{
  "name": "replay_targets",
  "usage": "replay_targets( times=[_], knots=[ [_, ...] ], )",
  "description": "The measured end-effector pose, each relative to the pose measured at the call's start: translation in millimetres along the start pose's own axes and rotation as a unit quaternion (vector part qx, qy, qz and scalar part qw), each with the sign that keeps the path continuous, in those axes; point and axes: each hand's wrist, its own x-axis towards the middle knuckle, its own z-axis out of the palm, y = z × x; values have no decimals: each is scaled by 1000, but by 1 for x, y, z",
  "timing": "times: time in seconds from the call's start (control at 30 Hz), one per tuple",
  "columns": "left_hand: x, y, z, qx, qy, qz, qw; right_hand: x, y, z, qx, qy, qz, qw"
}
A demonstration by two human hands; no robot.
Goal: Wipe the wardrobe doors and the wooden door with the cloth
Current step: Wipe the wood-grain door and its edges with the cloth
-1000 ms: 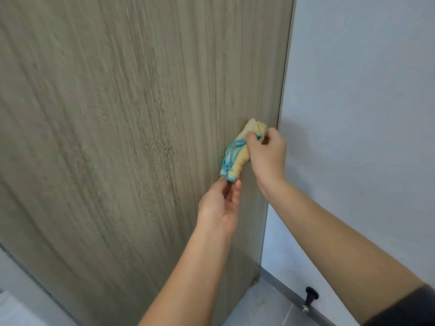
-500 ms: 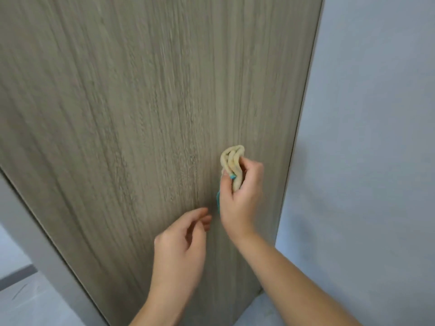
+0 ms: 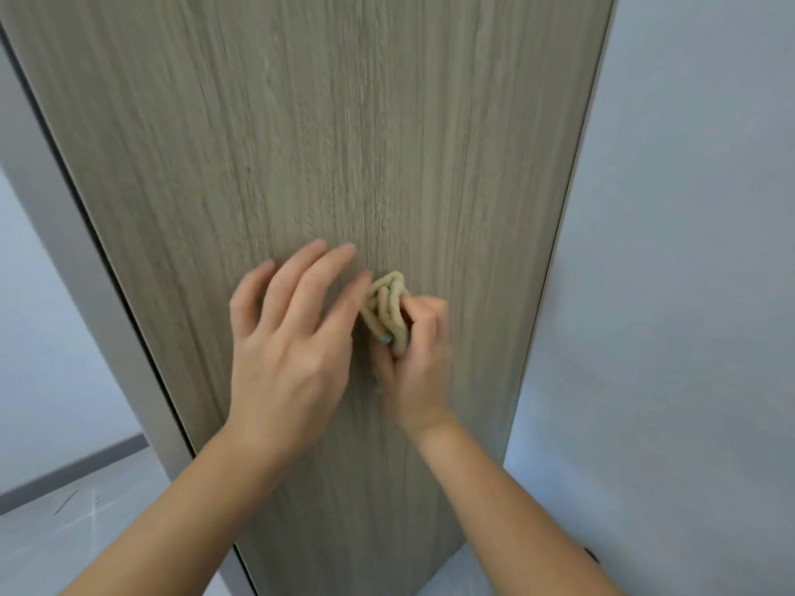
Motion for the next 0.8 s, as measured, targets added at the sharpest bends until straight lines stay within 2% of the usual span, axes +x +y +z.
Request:
replay_targets(
  times=[0.07, 0.13, 0.17, 0.2, 0.27, 0.33, 0.4, 0.63, 0.8],
  knots=[
    [1, -8, 1, 23, 14, 3, 1000, 33, 18, -5, 9, 74, 60, 995],
    [-1, -13, 2, 32, 14, 19, 999, 82, 38, -18, 21, 202, 198, 959],
    [-2, -13, 2, 33, 11, 23, 999, 98, 42, -24, 19, 241, 238, 941],
    [-2, -13, 2, 32, 8, 22, 999, 104, 42, -25, 10, 253, 242, 937],
    [2, -10, 1, 22, 6, 11, 1000, 88, 25, -17, 1, 200, 158, 967],
    [15, -7, -3, 20, 13, -1, 1000, 54, 1, -10, -13, 69, -5, 997],
    [37, -9, -9, 30, 35, -13, 999, 50, -3, -13, -30, -6, -124, 992],
    [148, -23, -38, 89, 75, -10, 993, 216, -16, -32, -63, 87, -286, 952],
    [255, -43, -73, 110, 76, -16, 991, 331, -54, -47, -47, 83, -321, 942]
  ],
)
